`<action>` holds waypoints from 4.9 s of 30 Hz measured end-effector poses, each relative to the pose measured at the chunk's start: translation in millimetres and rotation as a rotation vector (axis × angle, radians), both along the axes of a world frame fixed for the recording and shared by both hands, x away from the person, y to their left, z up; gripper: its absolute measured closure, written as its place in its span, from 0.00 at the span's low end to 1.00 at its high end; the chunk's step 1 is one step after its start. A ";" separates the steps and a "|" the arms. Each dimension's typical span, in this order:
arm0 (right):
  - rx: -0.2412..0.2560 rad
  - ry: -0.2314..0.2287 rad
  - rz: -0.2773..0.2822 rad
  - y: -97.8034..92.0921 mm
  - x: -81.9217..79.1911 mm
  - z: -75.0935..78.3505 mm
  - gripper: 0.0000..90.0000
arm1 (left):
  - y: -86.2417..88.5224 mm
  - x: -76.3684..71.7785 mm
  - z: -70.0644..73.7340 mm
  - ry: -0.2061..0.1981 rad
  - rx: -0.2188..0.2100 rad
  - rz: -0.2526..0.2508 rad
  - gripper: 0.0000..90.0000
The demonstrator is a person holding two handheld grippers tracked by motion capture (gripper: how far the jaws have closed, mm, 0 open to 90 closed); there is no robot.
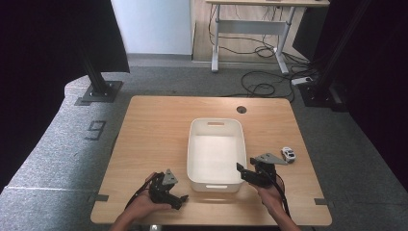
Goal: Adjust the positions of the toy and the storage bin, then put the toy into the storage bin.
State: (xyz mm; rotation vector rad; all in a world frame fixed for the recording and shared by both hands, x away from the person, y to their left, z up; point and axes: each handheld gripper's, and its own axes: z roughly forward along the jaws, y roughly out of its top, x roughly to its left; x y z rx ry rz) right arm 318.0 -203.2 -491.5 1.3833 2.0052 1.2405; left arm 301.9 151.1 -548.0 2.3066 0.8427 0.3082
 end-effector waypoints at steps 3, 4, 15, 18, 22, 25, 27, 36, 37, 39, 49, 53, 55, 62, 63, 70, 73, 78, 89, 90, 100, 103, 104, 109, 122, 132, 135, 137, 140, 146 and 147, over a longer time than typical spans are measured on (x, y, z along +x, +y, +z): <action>-0.008 -0.007 0.021 -3.2 -2.0 1.0 0.36 | 0.1 -0.1 0.0 0.000 0.000 0.000 0.00; -0.014 -0.012 0.025 -4.1 -2.5 1.1 0.35 | 0.2 -0.2 0.0 0.000 0.001 0.000 0.00; -0.011 -0.023 0.064 -7.1 -6.1 3.6 0.33 | 0.3 -0.1 0.1 0.000 0.001 -0.001 0.00; -0.012 -0.031 0.069 -7.0 -7.5 4.8 0.33 | 0.4 -0.2 0.1 0.000 0.000 -0.002 0.00; -0.002 -0.034 0.065 -9.3 -7.8 6.2 0.33 | 0.8 -0.2 0.0 0.000 -0.001 -0.005 0.00; 0.007 -0.035 0.064 -12.6 -8.4 7.9 0.33 | 0.8 -0.2 0.0 0.001 -0.001 -0.005 0.00; 0.013 -0.034 0.062 -14.8 -8.7 9.2 0.33 | 0.8 -0.1 0.0 0.000 -0.001 -0.005 0.00; 0.030 -0.058 0.055 -23.7 -9.9 17.6 0.32 | 0.8 -0.1 0.0 0.001 0.000 -0.006 0.00; 0.030 -0.058 0.055 -23.7 -9.9 17.6 0.32 | 0.8 0.0 0.1 0.001 0.000 -0.006 0.00; 0.031 -0.058 0.053 -27.0 -9.6 18.6 0.32 | 0.9 0.1 0.1 0.001 0.001 -0.007 0.00; 0.032 -0.064 0.041 -39.1 -9.0 20.8 0.32 | 0.8 0.1 0.2 0.002 0.002 -0.007 0.00; 0.033 -0.066 0.040 -42.2 -8.7 21.8 0.32 | 0.8 0.1 0.2 0.002 0.002 -0.007 0.00; 0.033 -0.066 0.038 -43.1 -8.7 22.0 0.33 | 0.8 0.1 0.2 0.002 0.002 -0.007 0.00; 0.031 -0.064 0.028 -50.9 -8.1 22.9 0.33 | 0.8 0.0 0.3 0.002 0.003 -0.007 0.00; 0.033 -0.065 0.023 -51.8 -7.8 22.9 0.33 | 0.8 0.0 0.3 0.002 0.003 -0.006 0.00; 0.036 -0.055 -0.009 -64.5 -4.4 21.3 0.34 | 0.7 -0.1 0.3 0.003 0.003 -0.005 0.00; 0.031 -0.050 -0.023 -68.8 -3.1 20.1 0.34 | 0.8 -0.1 0.4 0.003 0.004 -0.006 0.00; 0.027 -0.029 -0.051 -79.7 1.1 14.2 0.34 | 0.7 0.0 0.5 0.004 0.004 -0.006 0.00; 0.002 -0.028 -0.071 -93.0 6.4 6.9 0.34 | 0.8 0.1 0.6 0.004 0.006 -0.008 0.00; -0.002 -0.030 -0.073 -93.6 6.5 6.6 0.34 | 0.8 0.2 0.5 0.004 0.005 -0.008 0.00; -0.015 -0.042 -0.076 -99.8 8.1 6.2 0.34 | 1.0 0.2 0.6 0.004 0.005 -0.010 0.00; -0.021 -0.040 -0.076 -101.4 8.9 5.2 0.34 | 1.0 0.2 0.6 0.004 0.006 -0.010 0.00; -0.024 -0.038 -0.077 -101.9 9.2 4.8 0.34 | 1.0 0.2 0.6 0.004 0.006 -0.010 0.00; -0.045 -0.021 -0.077 -104.4 11.4 2.2 0.35 | 1.0 0.1 0.5 0.004 0.005 -0.009 0.00; -0.082 0.000 -0.101 -111.9 15.4 -3.9 0.35 | 1.1 0.2 0.5 0.004 0.005 -0.011 0.00; -0.091 -0.015 -0.118 -118.4 16.5 -4.3 0.35 | 1.1 0.1 0.5 0.004 0.005 -0.011 0.00; -0.087 -0.019 -0.128 -122.1 16.8 -4.2 0.35 | 1.1 0.1 0.5 0.004 0.005 -0.011 0.00; -0.085 -0.024 -0.134 -124.7 16.8 -3.8 0.35 | 1.1 0.1 0.5 0.004 0.005 -0.011 0.00; -0.080 -0.011 -0.136 -127.7 17.1 -3.3 0.35 | 1.1 0.1 0.5 0.004 0.005 -0.011 0.00; -0.089 -0.005 -0.141 -130.7 17.7 -2.0 0.36 | 1.2 0.1 0.5 0.004 0.005 -0.011 0.00; -0.089 -0.006 -0.144 -131.1 17.7 -1.8 0.36 | 1.2 0.1 0.5 0.004 0.004 -0.011 0.00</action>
